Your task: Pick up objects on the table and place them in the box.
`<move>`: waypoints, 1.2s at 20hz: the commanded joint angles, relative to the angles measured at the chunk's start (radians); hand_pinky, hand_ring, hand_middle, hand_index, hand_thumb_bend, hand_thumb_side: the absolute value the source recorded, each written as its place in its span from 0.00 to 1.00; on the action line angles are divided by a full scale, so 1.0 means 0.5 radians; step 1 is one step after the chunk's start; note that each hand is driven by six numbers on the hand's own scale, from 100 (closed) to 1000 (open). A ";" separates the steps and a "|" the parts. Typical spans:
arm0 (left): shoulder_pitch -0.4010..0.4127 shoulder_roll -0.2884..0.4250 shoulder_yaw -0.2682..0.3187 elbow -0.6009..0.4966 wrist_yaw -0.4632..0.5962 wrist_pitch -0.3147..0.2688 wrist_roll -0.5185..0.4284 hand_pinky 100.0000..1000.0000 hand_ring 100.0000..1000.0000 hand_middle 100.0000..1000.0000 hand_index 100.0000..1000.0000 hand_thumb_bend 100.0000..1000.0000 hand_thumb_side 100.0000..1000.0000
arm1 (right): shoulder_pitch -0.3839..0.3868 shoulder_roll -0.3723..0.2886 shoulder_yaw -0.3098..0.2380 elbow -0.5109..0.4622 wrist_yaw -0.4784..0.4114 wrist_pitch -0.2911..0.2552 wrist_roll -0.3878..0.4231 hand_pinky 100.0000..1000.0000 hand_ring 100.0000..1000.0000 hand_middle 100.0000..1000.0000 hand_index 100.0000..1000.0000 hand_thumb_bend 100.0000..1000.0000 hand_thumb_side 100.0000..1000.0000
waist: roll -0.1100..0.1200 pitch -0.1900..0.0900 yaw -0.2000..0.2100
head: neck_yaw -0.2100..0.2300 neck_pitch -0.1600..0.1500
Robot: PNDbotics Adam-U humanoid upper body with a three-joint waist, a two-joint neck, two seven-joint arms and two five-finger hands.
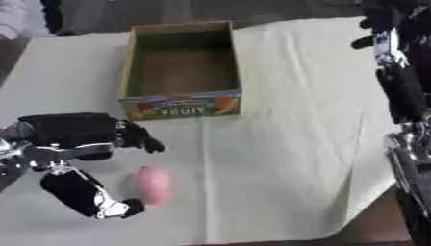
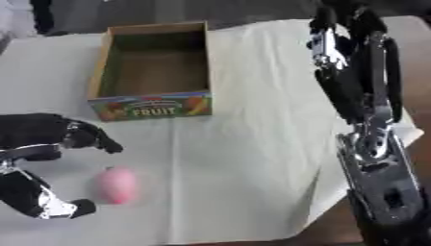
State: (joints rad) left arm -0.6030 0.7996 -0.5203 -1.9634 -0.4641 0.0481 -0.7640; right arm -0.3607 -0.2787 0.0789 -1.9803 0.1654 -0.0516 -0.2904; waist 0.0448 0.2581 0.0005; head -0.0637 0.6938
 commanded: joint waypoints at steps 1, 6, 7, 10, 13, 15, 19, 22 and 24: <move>-0.038 0.012 0.001 0.053 -0.051 0.008 0.017 0.76 0.81 0.79 0.92 0.37 0.54 | -0.016 -0.044 -0.002 -0.039 -0.013 -0.003 0.008 0.49 0.76 0.48 0.74 0.04 0.58 | -0.001 -0.030 -0.003 | 0.004 0.011; -0.047 -0.018 -0.013 0.182 -0.128 -0.023 0.061 0.77 0.82 0.80 0.91 0.38 0.53 | -0.016 -0.044 -0.001 -0.039 -0.015 -0.003 0.010 0.49 0.76 0.47 0.74 0.04 0.58 | -0.002 -0.024 -0.008 | 0.007 0.008; -0.049 -0.023 -0.020 0.206 -0.139 -0.032 0.062 0.77 0.82 0.80 0.91 0.38 0.53 | -0.017 -0.045 -0.001 -0.039 -0.015 -0.004 0.010 0.49 0.76 0.47 0.74 0.04 0.58 | -0.002 -0.023 -0.008 | 0.008 0.007; -0.051 -0.040 -0.032 0.263 -0.163 -0.054 0.054 0.76 0.82 0.78 0.90 0.39 0.53 | -0.018 -0.046 -0.002 -0.039 -0.016 -0.004 0.009 0.49 0.76 0.47 0.74 0.04 0.58 | -0.004 -0.020 -0.012 | 0.007 0.008; -0.053 -0.060 -0.045 0.313 -0.185 -0.070 0.043 0.76 0.81 0.74 0.90 0.39 0.53 | -0.019 -0.046 -0.002 -0.039 -0.017 -0.004 0.008 0.49 0.76 0.47 0.74 0.04 0.58 | -0.007 -0.015 -0.016 | 0.004 0.010; -0.057 -0.075 -0.053 0.339 -0.196 -0.082 0.031 0.75 0.81 0.73 0.90 0.40 0.53 | -0.021 -0.046 -0.002 -0.039 -0.019 -0.004 0.009 0.49 0.76 0.47 0.74 0.04 0.58 | -0.008 -0.011 -0.018 | 0.004 0.011; -0.069 -0.111 -0.065 0.392 -0.211 -0.094 0.007 0.75 0.80 0.71 0.89 0.40 0.53 | -0.024 -0.046 -0.001 -0.039 -0.021 -0.004 0.010 0.49 0.76 0.47 0.74 0.05 0.58 | -0.013 -0.004 -0.022 | 0.010 0.010; -0.077 -0.136 -0.076 0.432 -0.222 -0.101 -0.007 0.74 0.80 0.71 0.89 0.41 0.53 | -0.025 -0.046 -0.001 -0.039 -0.023 -0.003 0.010 0.49 0.76 0.47 0.74 0.04 0.58 | -0.015 0.001 -0.026 | 0.013 0.004; -0.083 -0.150 -0.080 0.451 -0.231 -0.111 -0.012 0.75 0.80 0.70 0.89 0.39 0.53 | -0.026 -0.045 0.000 -0.039 -0.025 -0.003 0.010 0.49 0.76 0.47 0.74 0.05 0.58 | -0.016 0.004 -0.027 | 0.013 0.003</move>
State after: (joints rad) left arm -0.6269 0.7130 -0.5658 -1.7364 -0.5745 -0.0039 -0.7669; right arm -0.3611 -0.2858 0.0812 -1.9803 0.1600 -0.0518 -0.2897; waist 0.0382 0.2755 -0.0125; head -0.0602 0.6936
